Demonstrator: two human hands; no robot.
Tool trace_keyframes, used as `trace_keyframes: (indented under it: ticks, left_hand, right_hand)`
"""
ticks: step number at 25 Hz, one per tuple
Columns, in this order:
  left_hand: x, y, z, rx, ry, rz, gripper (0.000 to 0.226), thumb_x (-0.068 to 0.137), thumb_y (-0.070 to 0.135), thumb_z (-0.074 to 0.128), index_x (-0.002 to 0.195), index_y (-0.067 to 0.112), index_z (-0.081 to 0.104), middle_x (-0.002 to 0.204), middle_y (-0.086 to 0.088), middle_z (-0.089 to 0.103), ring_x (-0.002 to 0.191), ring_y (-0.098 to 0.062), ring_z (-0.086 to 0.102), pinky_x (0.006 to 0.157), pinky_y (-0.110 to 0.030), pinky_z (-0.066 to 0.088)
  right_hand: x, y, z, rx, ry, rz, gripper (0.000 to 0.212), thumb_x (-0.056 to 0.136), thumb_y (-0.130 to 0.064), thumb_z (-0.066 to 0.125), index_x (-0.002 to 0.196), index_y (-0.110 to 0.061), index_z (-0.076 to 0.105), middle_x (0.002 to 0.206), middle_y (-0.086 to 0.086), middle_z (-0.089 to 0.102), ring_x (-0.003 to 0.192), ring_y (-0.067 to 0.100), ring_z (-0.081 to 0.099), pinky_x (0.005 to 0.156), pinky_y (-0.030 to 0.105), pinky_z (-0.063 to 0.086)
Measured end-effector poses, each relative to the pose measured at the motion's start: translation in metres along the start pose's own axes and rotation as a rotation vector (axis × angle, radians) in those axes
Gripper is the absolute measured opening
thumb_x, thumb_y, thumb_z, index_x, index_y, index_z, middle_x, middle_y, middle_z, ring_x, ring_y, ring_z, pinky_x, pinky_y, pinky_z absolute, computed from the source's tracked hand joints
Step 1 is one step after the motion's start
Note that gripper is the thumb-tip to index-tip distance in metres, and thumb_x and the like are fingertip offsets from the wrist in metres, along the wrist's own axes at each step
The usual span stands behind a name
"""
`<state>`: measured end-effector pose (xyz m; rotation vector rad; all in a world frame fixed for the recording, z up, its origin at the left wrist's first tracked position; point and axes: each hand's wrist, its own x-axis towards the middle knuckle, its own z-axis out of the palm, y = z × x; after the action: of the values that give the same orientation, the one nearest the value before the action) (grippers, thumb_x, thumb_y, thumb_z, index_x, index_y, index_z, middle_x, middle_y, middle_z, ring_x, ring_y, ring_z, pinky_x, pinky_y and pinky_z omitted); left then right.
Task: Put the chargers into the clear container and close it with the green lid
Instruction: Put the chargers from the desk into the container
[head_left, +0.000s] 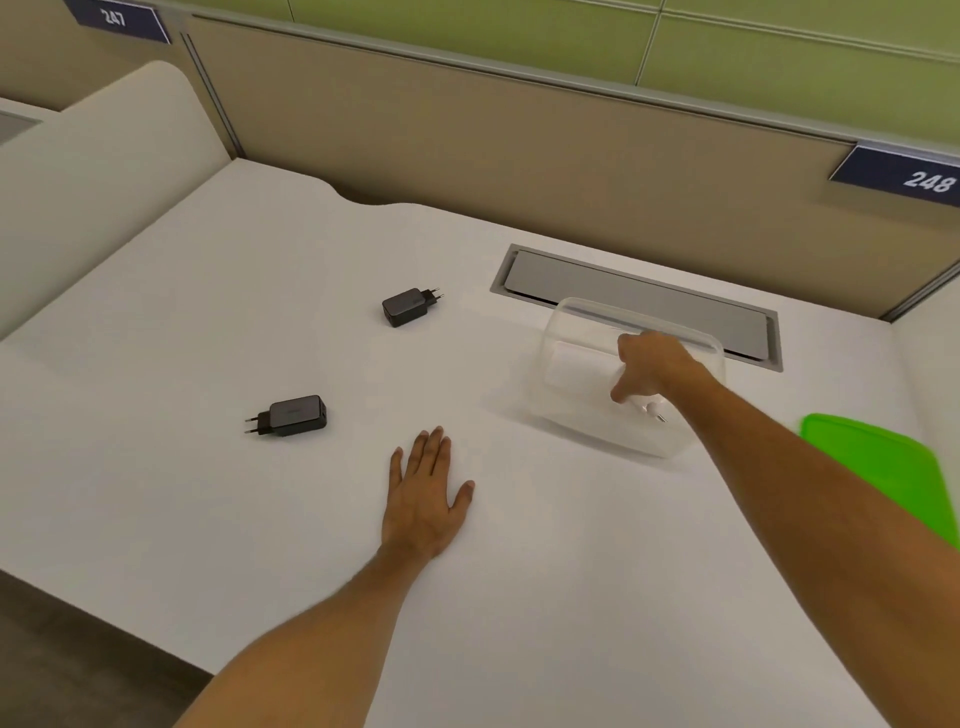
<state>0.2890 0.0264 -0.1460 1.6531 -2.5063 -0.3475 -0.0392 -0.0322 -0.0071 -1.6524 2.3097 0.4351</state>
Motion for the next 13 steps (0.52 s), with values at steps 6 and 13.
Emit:
trace_keyframes:
  ticks: [6,13]
  left_hand:
    - [0.000,0.000,-0.001,-0.005,-0.004,-0.007,0.070,0.091,0.053,0.023,0.149,0.014,0.018,0.160,0.000,0.011,0.147,-0.013,0.001,0.119,-0.040,-0.005]
    - [0.000,0.000,-0.001,-0.015,0.000,-0.009,0.071,0.091,0.054,0.022,0.149,0.015,0.016,0.160,0.001,0.010,0.147,-0.013,0.001,0.119,-0.041,-0.004]
  right_hand:
    - [0.016,0.007,0.025,-0.064,-0.111,-0.074,0.041,0.069,-0.024,0.072,0.105,-0.018,0.054,0.100,0.004,0.057,0.087,0.024,0.056,0.078,0.036,0.055]
    - [0.024,0.006,0.039,-0.149,-0.135,-0.151,0.030,0.080,-0.014,0.057,0.109,-0.019,0.057,0.110,0.005,0.059,0.090,0.022,0.053,0.080,0.031,0.047]
